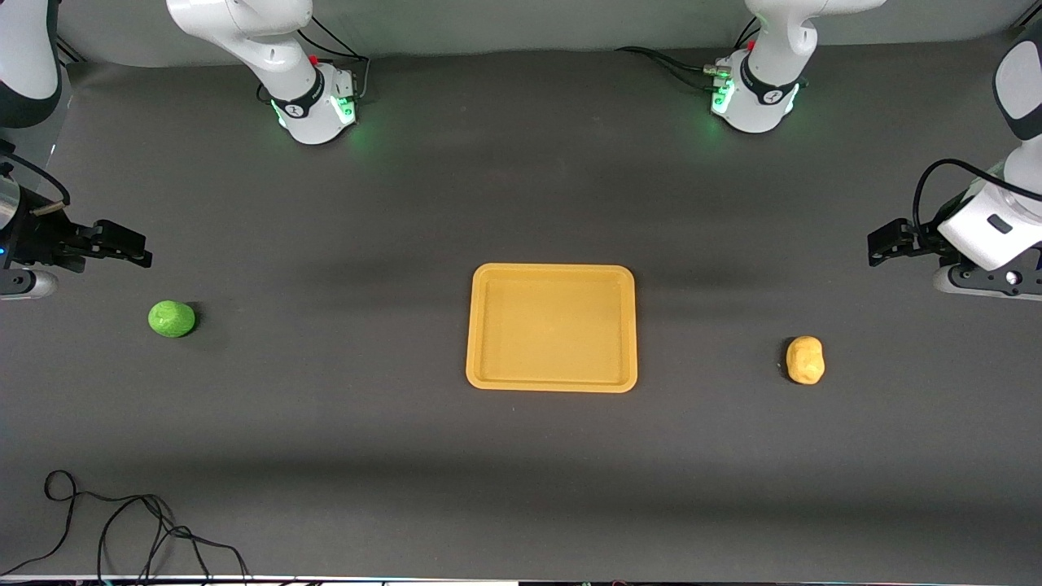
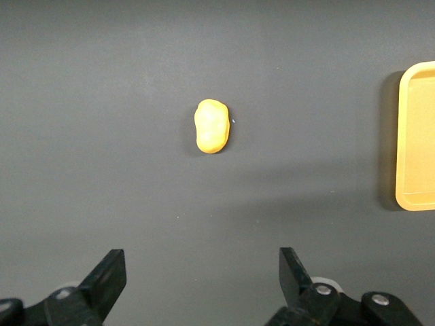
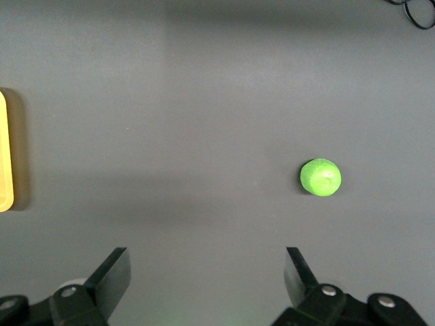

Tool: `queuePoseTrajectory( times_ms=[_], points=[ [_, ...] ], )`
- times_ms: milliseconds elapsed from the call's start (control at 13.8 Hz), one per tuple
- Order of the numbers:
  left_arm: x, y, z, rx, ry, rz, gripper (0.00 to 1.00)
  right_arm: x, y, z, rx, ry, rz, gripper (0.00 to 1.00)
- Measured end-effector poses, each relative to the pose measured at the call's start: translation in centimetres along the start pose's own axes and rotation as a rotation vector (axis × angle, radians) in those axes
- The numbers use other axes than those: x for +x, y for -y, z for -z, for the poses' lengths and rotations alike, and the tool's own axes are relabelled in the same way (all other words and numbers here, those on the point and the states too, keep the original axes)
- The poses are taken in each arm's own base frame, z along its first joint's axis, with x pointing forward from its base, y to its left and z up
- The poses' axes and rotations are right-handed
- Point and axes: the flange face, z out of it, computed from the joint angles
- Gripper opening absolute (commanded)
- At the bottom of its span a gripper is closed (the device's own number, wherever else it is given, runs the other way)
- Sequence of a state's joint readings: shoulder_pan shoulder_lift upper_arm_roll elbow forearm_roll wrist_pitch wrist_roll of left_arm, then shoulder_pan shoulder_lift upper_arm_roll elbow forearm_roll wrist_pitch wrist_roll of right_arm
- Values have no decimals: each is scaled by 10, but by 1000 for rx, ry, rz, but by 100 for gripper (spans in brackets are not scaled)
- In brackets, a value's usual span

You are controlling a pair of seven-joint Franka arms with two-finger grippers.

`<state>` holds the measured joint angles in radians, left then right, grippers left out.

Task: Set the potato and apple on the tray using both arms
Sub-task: 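Reach the left gripper down to the yellow potato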

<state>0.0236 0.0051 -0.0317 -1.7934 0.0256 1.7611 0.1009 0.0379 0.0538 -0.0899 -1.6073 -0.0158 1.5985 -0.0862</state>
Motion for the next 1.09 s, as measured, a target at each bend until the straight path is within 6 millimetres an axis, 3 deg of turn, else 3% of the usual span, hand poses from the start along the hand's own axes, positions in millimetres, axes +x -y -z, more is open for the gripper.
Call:
queuePoseTrajectory(
  times_ms=[362, 507, 651, 868, 1086],
  points=[
    [0, -1, -4, 0, 6, -1, 100, 0, 0, 0, 0, 0, -8, 100],
    [3, -1, -20, 3, -20, -2, 100, 0, 0, 0, 0, -1, -9, 100],
    [9, -1, -66, 7, -72, -4, 100, 0, 0, 0, 0, -1, -9, 100],
    [21, -2, -157, -1, -53, -10, 99, 0, 0, 0, 0, 0, -10, 100],
    [41, -2, -223, -9, -39, -11, 98, 0, 0, 0, 0, 1, -10, 100]
  ],
)
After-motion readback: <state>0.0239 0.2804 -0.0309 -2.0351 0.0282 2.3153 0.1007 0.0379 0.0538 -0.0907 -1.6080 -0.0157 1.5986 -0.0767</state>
